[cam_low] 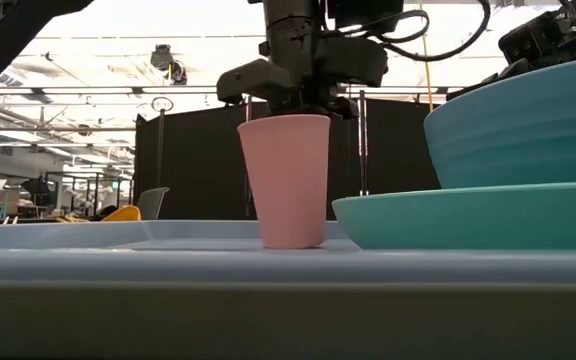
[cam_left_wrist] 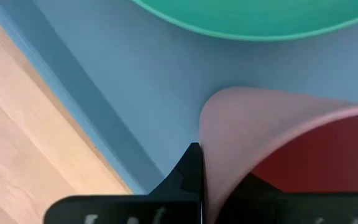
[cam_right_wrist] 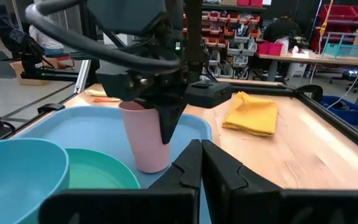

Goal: Set up tray
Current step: Put the pink cup on the blue tray

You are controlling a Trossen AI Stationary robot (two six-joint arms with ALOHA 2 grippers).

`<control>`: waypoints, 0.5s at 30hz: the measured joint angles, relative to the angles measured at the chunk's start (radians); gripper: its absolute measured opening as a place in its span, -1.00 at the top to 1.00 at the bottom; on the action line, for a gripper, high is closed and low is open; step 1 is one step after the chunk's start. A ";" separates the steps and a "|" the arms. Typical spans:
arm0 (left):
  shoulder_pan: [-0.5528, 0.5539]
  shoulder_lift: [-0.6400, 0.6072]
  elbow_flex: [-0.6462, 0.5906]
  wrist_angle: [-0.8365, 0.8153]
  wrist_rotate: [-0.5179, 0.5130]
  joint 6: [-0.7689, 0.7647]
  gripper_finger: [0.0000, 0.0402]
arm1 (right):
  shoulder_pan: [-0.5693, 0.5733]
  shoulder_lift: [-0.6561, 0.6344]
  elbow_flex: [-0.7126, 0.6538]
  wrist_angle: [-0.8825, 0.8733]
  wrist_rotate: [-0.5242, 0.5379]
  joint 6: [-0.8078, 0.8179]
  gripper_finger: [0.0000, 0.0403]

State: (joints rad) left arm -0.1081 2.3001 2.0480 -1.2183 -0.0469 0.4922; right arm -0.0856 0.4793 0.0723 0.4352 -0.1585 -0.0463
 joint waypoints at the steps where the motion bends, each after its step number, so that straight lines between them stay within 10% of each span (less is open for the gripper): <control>1: 0.003 0.000 0.000 0.003 0.006 -0.005 0.99 | 0.000 0.001 0.000 0.000 0.000 0.000 1.00; 15: 0.010 0.008 0.003 0.049 0.019 -0.025 0.46 | 0.000 0.005 0.000 -0.006 0.000 0.001 1.00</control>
State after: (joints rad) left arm -0.0978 2.3083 2.0506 -1.1697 -0.0280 0.4669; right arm -0.0856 0.4847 0.0723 0.4290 -0.1585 -0.0456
